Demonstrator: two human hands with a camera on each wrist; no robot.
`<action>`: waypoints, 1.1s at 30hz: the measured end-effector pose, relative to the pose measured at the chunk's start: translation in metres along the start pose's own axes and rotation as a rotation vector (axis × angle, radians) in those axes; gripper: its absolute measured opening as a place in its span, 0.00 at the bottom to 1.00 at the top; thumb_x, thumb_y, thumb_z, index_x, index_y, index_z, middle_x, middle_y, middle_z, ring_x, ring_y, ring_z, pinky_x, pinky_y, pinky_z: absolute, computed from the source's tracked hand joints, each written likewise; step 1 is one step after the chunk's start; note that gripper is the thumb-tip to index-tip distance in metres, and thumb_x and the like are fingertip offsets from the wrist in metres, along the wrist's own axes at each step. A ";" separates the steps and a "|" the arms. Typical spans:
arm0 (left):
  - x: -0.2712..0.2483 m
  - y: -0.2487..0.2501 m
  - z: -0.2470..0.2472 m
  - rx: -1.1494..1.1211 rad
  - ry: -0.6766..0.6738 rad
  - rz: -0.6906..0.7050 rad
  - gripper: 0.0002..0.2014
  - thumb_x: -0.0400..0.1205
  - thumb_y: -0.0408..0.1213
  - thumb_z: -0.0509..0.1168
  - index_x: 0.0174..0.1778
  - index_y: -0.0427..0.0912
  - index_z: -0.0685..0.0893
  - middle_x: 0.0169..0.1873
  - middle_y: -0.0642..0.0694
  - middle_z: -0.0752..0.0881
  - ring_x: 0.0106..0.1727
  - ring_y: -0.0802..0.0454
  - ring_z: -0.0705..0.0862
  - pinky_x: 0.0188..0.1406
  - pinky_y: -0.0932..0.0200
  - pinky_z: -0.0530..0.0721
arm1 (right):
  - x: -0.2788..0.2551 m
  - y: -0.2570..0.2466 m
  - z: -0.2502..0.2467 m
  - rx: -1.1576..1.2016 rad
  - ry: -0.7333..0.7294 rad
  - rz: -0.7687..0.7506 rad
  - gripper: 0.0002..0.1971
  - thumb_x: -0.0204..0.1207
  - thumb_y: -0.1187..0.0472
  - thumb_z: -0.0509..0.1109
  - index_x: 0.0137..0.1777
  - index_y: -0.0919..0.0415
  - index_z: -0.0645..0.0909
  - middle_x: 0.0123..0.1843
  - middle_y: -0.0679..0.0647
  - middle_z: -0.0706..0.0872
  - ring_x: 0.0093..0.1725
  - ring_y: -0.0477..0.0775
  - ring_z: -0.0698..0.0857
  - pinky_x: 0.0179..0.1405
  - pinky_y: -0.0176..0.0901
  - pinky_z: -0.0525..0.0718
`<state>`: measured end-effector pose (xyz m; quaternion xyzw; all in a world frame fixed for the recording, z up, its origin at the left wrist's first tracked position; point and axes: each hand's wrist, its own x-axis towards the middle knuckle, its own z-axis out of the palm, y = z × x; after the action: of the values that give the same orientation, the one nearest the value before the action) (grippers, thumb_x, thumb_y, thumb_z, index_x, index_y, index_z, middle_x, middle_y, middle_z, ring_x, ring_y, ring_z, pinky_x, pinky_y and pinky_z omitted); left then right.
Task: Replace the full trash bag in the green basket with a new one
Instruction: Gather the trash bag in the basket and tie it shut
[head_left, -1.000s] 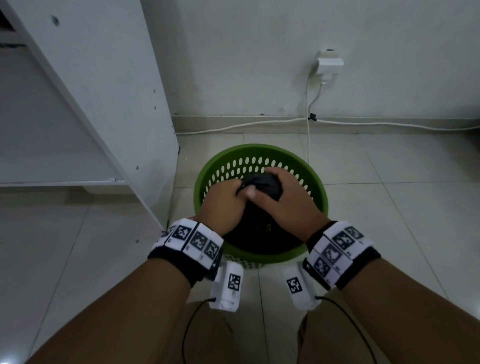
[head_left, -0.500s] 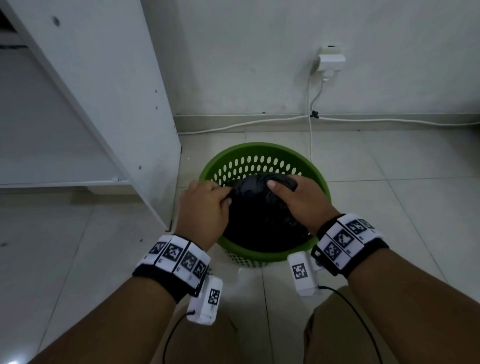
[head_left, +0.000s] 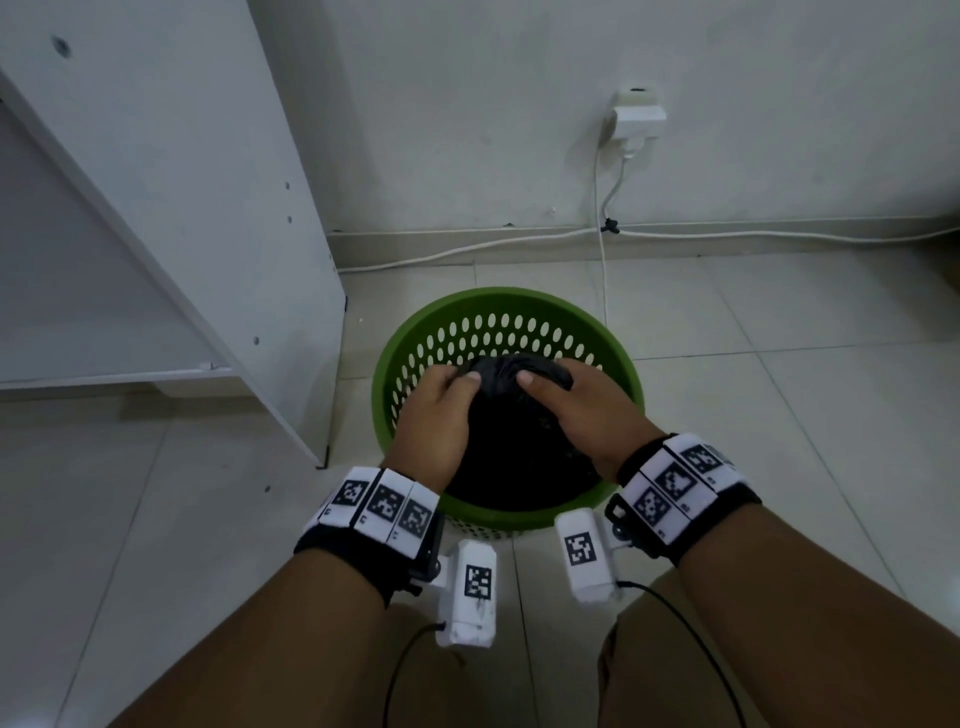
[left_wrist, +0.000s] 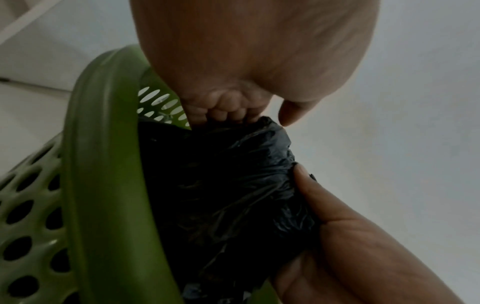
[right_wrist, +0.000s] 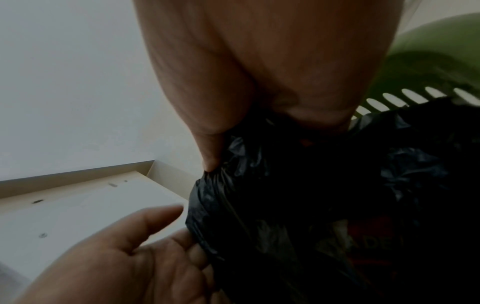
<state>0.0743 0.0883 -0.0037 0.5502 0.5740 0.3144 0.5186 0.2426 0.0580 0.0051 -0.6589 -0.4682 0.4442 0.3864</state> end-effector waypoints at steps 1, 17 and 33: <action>-0.001 -0.002 0.001 -0.008 0.003 -0.007 0.12 0.86 0.46 0.62 0.59 0.42 0.81 0.51 0.46 0.88 0.52 0.50 0.87 0.54 0.49 0.86 | 0.002 0.001 0.003 -0.014 0.039 0.007 0.13 0.79 0.47 0.71 0.57 0.54 0.82 0.50 0.50 0.90 0.51 0.50 0.89 0.59 0.54 0.87; 0.019 0.013 -0.009 0.133 -0.108 -0.085 0.12 0.85 0.42 0.64 0.46 0.40 0.91 0.45 0.41 0.92 0.50 0.43 0.90 0.61 0.40 0.86 | 0.027 0.001 0.025 -0.946 -0.205 -0.089 0.39 0.67 0.33 0.73 0.77 0.44 0.67 0.70 0.58 0.74 0.63 0.61 0.82 0.62 0.55 0.84; -0.055 -0.059 -0.050 0.090 -0.176 -0.132 0.54 0.61 0.48 0.87 0.76 0.55 0.58 0.64 0.51 0.81 0.57 0.47 0.87 0.32 0.49 0.92 | 0.040 -0.008 0.012 -0.795 -0.334 -0.108 0.21 0.83 0.43 0.63 0.38 0.58 0.80 0.35 0.53 0.84 0.38 0.53 0.84 0.36 0.40 0.76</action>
<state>0.0008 0.0342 -0.0318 0.5595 0.5746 0.2041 0.5614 0.2359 0.1000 -0.0006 -0.6502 -0.6927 0.3090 0.0444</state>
